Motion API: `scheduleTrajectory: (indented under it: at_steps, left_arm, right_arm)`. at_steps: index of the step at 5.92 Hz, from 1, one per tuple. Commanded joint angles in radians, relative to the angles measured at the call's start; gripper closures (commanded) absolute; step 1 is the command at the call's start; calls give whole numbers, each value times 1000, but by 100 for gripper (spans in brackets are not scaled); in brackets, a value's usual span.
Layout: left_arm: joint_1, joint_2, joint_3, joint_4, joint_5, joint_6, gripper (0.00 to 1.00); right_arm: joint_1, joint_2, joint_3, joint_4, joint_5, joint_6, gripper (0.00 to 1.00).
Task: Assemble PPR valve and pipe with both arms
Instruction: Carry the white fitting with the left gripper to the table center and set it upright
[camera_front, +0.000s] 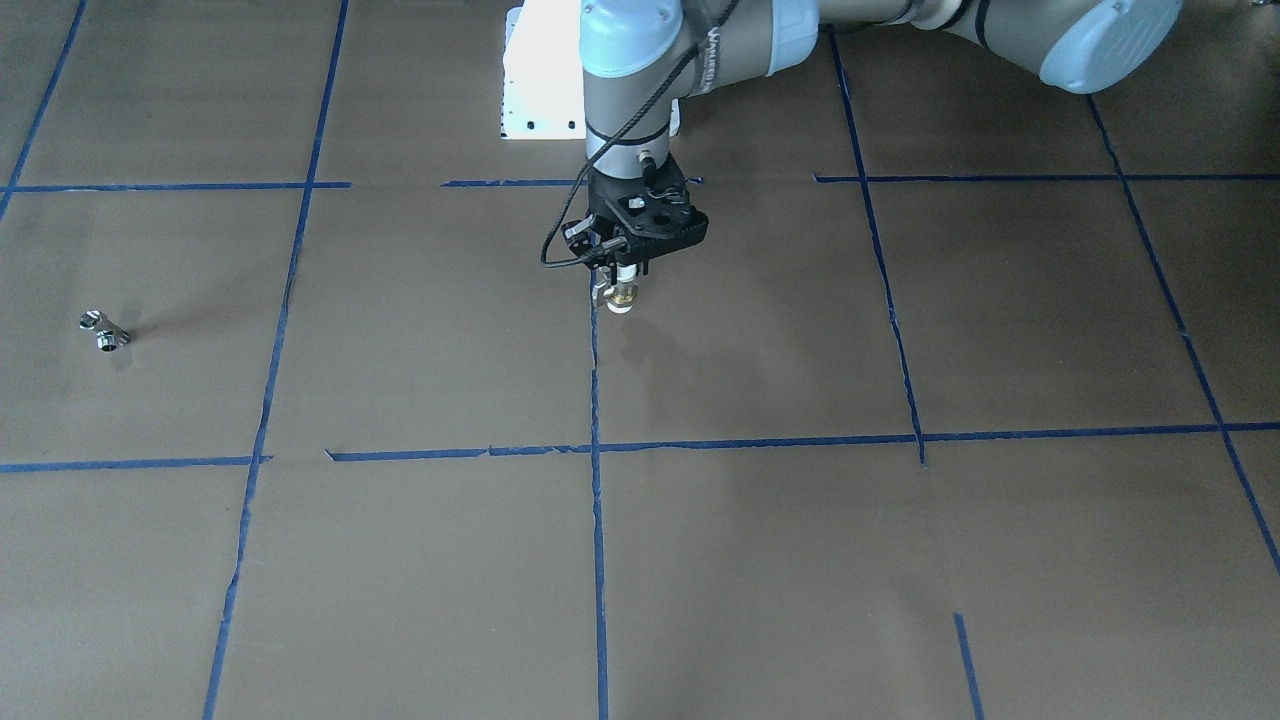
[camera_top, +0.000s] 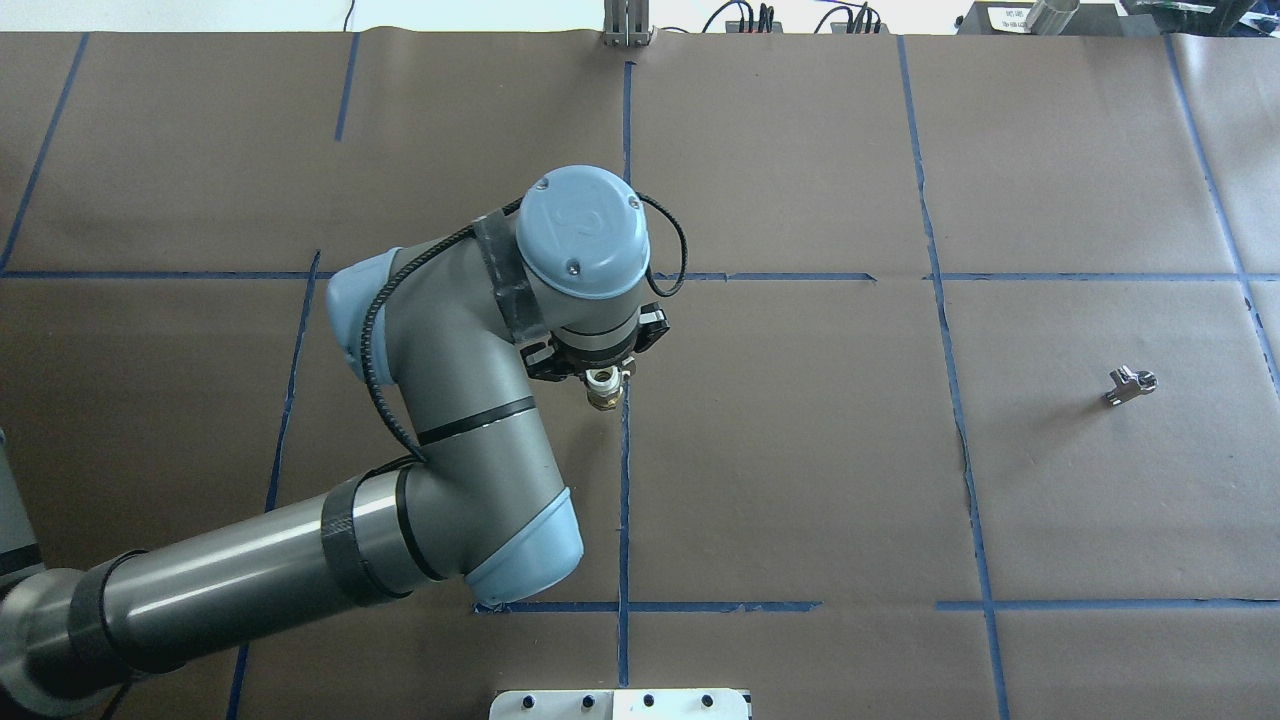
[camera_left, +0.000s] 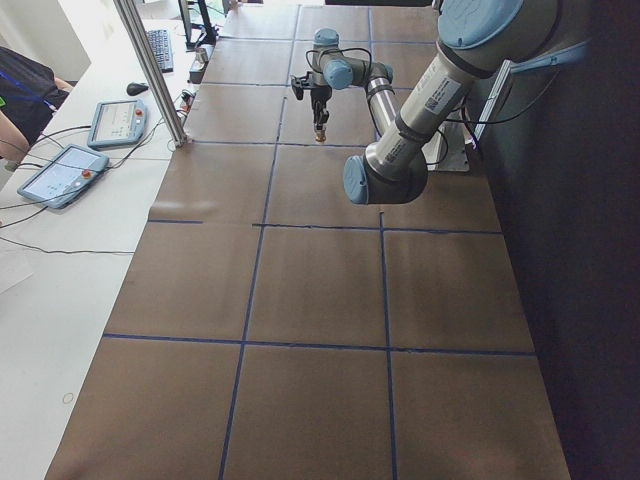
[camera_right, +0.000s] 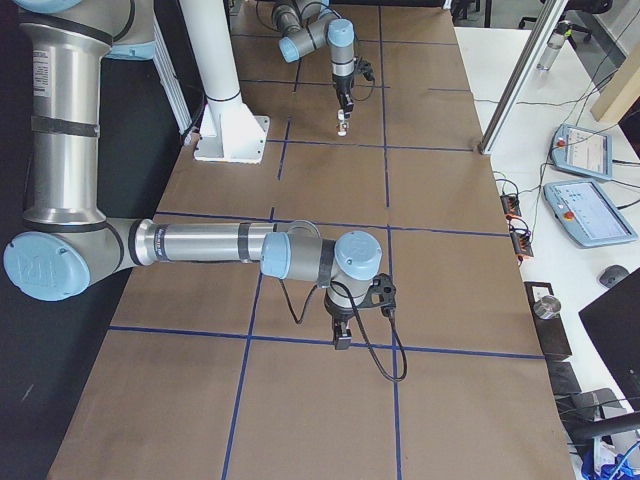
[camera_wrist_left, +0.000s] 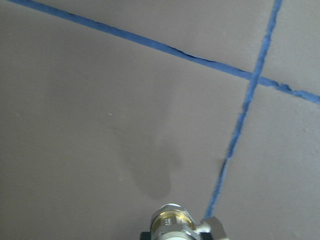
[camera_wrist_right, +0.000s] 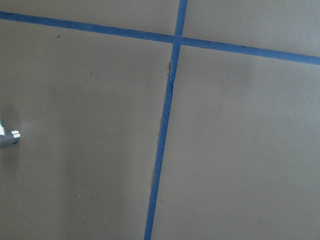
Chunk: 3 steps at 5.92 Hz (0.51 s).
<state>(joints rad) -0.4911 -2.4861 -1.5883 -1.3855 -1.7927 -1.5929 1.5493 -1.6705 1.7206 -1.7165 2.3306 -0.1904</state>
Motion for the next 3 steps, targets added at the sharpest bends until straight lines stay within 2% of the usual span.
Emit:
scheduleTrajectory:
  at_steps: [1,3]
  left_arm:
    - [8,-30,71,-42,18,-15,100]
    - [9,-7,82,-81,18,-10,100]
  right_arm:
    - [0,0,1,0,0,0,0]
    - [0,0,1,0,0,0,0]
